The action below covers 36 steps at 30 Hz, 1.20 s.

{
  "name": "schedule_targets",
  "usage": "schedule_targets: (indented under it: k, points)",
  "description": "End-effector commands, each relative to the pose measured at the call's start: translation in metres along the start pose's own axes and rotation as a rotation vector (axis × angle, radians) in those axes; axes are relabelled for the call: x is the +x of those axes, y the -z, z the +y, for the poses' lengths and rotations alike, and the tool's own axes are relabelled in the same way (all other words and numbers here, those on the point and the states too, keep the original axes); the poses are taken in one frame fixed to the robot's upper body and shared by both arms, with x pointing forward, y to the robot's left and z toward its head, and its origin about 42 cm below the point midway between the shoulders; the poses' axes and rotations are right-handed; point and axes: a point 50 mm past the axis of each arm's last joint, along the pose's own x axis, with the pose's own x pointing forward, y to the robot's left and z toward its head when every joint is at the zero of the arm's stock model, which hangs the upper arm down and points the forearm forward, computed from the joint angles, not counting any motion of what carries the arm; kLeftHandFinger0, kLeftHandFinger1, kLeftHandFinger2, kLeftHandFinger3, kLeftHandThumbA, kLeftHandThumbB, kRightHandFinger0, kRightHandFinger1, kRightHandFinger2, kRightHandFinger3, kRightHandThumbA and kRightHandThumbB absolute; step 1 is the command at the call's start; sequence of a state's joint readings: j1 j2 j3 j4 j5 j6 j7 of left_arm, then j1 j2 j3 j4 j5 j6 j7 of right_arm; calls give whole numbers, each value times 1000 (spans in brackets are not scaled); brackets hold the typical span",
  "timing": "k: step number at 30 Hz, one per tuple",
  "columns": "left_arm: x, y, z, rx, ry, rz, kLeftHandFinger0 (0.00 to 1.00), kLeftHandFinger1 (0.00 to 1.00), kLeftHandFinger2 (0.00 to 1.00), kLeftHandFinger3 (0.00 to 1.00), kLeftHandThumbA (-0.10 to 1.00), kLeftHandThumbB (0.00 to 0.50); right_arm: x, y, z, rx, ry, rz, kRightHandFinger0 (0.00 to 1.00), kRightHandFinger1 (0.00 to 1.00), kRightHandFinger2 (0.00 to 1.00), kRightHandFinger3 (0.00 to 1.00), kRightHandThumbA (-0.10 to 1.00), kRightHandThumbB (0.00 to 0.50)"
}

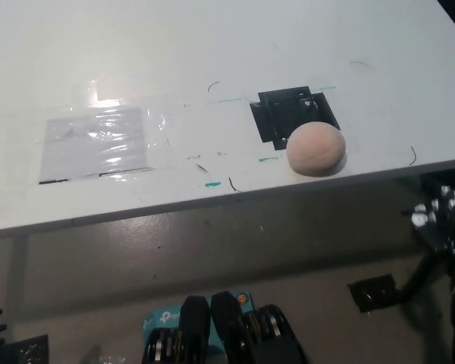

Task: The robot uses its right hand to grab and squeeze a pink dumpling toy kept on the black mask on the desk

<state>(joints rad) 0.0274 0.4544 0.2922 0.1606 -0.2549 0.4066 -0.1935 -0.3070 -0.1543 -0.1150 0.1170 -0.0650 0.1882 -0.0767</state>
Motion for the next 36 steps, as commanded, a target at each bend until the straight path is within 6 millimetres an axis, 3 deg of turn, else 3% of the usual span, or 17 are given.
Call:
schedule_targets:
  k: [1, 5, 10, 11, 12, 13, 14, 15, 16, 17, 18, 19, 20, 25, 28, 33, 36]
  points:
    - [-1, -12, 2, -5, 9, -25, 712, 723, 783, 859, 1000, 115, 22, -60, 3, -69, 16, -184, 112, 162, 321, 807, -41, 147]
    - [0, -13, 2, 3, 8, -28, 722, 725, 804, 872, 1000, 118, 41, -107, 18, -33, 6, -290, 113, 141, 282, 751, 2, 187]
    - [0, -13, 4, 3, 11, -18, 702, 724, 790, 851, 1000, 128, 49, -128, 29, -6, -30, -333, 96, 151, 316, 751, 64, 216]
    - [0, -13, 4, -2, 9, -17, 685, 716, 785, 818, 1000, 127, 54, -133, 34, -32, -102, -351, 237, 329, 528, 855, 139, 221]
    - [0, -13, 4, -6, 11, -17, 682, 714, 782, 817, 1000, 128, 56, -135, 37, -75, -128, -351, 300, 380, 618, 894, 195, 239]
    - [1, -13, 4, 11, 24, -24, 686, 717, 790, 825, 1000, 122, 57, -137, 40, -103, -160, -356, 379, 449, 664, 935, 181, 244]
    - [1, -13, 4, 11, 24, -24, 688, 717, 792, 825, 1000, 123, 57, -138, 40, -104, -161, -356, 387, 455, 667, 939, 180, 245]
    - [0, -14, 4, 6, 21, -27, 689, 710, 794, 836, 1000, 117, 60, -140, 45, -165, -209, -353, 620, 652, 767, 1000, 218, 261]
    - [0, -14, 4, 3, 19, -25, 690, 709, 795, 839, 1000, 117, 61, -140, 47, -177, -239, -358, 674, 687, 782, 1000, 224, 266]
    - [1, -13, 4, 4, 17, -21, 703, 716, 798, 847, 1000, 130, 62, -140, 51, -201, -281, -321, 889, 910, 964, 1000, 295, 281]
    - [1, -13, 4, -5, 17, -13, 707, 721, 795, 847, 1000, 135, 62, -142, 58, -337, -322, -329, 1000, 1000, 1000, 1000, 418, 320]
    - [1, -13, 4, -5, 17, -13, 708, 723, 794, 847, 1000, 135, 62, -142, 58, -339, -323, -329, 1000, 1000, 1000, 1000, 430, 325]
    - [1, -12, 3, -8, 18, -13, 711, 724, 795, 845, 1000, 132, 63, -141, 61, -357, -334, -308, 1000, 1000, 1000, 1000, 478, 380]
    - [1, -14, 2, -3, 19, -24, 696, 716, 799, 848, 1000, 115, 65, -132, 82, -472, -355, -229, 1000, 1000, 1000, 1000, 638, 490]
    - [0, -16, 2, -6, 12, -20, 712, 719, 808, 840, 1000, 115, 66, -123, 94, -528, -339, -212, 1000, 1000, 1000, 1000, 701, 500]
    - [1, -17, 2, 1, 17, -28, 689, 713, 792, 864, 1000, 100, 67, -111, 106, -524, -328, -198, 1000, 1000, 1000, 1000, 671, 499]
    - [1, -19, 3, -4, 1, -22, 695, 711, 785, 862, 1000, 123, 74, -98, 116, -519, -326, -189, 1000, 1000, 1000, 1000, 655, 490]
